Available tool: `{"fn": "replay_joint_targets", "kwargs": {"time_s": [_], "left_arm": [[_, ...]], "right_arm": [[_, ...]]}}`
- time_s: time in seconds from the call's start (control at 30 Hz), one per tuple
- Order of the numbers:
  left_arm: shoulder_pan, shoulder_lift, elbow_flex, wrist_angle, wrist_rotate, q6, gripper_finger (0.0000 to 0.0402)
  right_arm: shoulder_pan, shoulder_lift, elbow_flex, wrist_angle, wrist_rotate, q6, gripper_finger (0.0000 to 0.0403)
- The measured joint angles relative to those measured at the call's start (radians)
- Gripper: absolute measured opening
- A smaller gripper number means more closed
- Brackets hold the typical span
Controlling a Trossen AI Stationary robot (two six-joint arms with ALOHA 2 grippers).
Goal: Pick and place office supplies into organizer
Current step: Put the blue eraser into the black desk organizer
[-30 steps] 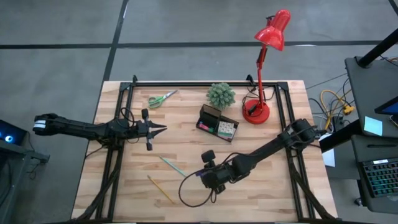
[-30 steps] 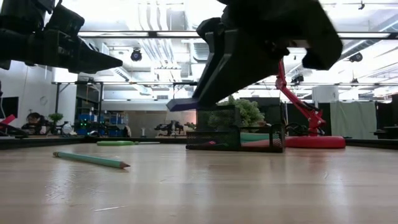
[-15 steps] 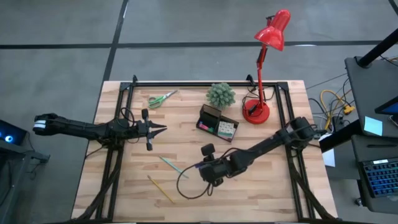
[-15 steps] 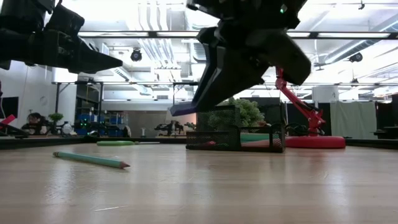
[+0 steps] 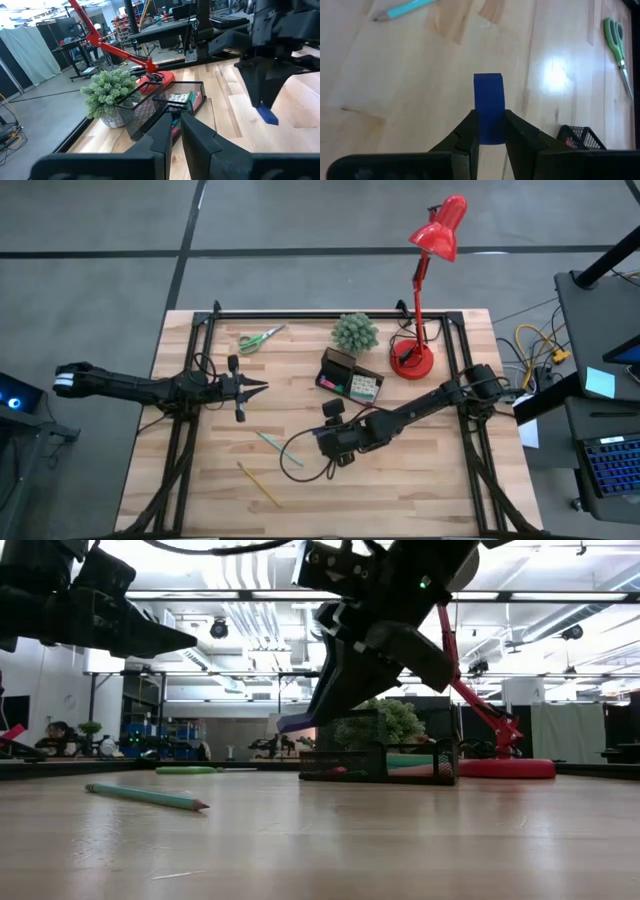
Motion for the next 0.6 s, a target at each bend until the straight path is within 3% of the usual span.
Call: {"fn": "replay_joint_targets", "kwargs": {"time_s": [0.47,0.6], "left_arm": [[0.0,0.0,0.0,0.0,0.0,0.0,0.0026],[0.0,0.0,0.0,0.0,0.0,0.0,0.0026]], "right_arm": [[-0.065,0.0,0.0,0.004,0.009,-0.05,0.007],[-0.086,0.0,0.0,0.005,0.054,-0.055,0.007]]}}
